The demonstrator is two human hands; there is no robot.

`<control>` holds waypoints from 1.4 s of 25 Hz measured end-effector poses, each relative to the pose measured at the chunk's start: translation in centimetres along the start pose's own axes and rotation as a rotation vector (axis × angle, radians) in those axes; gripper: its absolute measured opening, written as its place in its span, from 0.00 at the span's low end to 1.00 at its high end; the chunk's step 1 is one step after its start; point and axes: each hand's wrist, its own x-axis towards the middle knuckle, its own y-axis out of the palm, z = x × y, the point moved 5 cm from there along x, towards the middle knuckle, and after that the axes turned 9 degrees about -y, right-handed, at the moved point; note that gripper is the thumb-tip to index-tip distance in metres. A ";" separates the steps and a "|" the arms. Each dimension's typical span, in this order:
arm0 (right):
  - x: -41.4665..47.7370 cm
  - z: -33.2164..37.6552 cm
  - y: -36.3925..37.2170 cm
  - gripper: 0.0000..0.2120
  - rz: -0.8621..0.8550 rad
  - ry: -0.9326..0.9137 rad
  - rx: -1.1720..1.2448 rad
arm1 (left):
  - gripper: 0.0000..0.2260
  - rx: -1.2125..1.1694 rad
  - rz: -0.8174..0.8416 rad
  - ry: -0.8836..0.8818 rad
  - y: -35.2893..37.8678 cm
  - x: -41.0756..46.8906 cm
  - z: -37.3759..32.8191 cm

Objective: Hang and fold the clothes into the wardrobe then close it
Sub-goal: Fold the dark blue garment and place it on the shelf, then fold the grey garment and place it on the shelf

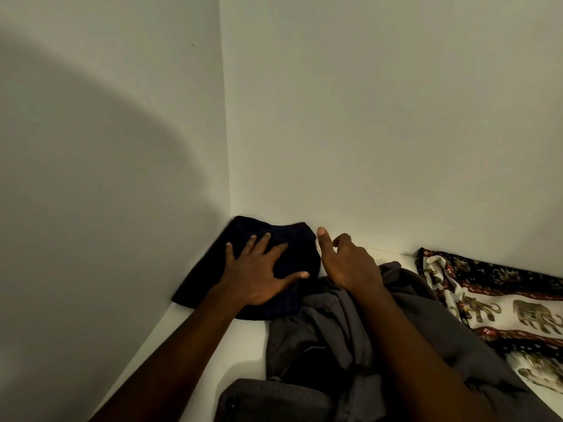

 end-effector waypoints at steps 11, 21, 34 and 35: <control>-3.0 -0.8 -1.0 0.33 0.014 -0.130 -0.021 | 0.57 0.122 -0.075 -0.035 -0.1 0.4 -0.9; -7.0 1.7 -6.8 0.25 -0.354 -0.347 -0.015 | 0.24 -0.107 -0.792 0.237 -3.2 -7.8 -3.9; -28.4 -3.0 -6.7 0.14 0.215 -0.833 0.005 | 0.30 -0.400 -0.032 0.120 -0.5 -29.9 -3.6; -28.7 -3.2 -6.9 0.10 0.154 -0.857 0.099 | 0.31 -0.436 -0.085 0.048 -0.5 -30.8 -3.6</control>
